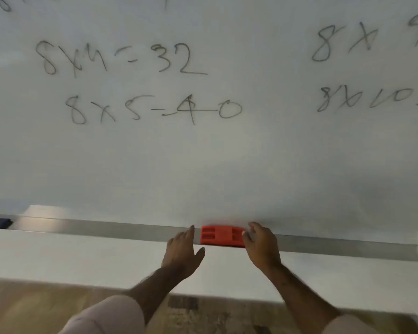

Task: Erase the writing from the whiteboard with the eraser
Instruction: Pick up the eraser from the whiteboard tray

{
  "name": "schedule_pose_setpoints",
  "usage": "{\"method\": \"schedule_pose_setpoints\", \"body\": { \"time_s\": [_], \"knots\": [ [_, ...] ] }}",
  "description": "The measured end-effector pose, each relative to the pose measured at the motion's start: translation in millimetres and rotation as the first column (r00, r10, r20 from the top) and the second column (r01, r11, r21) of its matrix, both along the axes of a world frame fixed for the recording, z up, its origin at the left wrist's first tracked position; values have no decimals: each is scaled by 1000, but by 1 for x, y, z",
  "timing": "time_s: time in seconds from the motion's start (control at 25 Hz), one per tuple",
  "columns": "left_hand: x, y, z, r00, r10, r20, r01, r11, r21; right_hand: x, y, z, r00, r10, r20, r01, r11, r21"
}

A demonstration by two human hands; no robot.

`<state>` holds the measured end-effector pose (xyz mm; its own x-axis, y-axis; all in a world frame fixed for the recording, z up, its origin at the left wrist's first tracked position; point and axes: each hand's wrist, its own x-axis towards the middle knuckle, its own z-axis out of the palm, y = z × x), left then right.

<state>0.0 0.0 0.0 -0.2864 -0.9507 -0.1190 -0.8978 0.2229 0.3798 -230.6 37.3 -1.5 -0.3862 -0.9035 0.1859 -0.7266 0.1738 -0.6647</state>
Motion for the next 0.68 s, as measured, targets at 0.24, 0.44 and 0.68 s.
{"method": "schedule_pose_setpoints", "body": {
  "time_s": [0.24,0.44,0.68],
  "knots": [
    [-31,-3,-2,994,81,-76,-69,986,152,9,-2,-6,983,-4,186,-33,980,197],
    [-39,4,0,889,287,-357,-210,948,239,15,-4,-6,952,-39,304,18,997,71],
    [-46,8,3,903,344,-257,-246,905,347,4,-2,-5,984,-175,-14,169,918,358]
  ]
}}
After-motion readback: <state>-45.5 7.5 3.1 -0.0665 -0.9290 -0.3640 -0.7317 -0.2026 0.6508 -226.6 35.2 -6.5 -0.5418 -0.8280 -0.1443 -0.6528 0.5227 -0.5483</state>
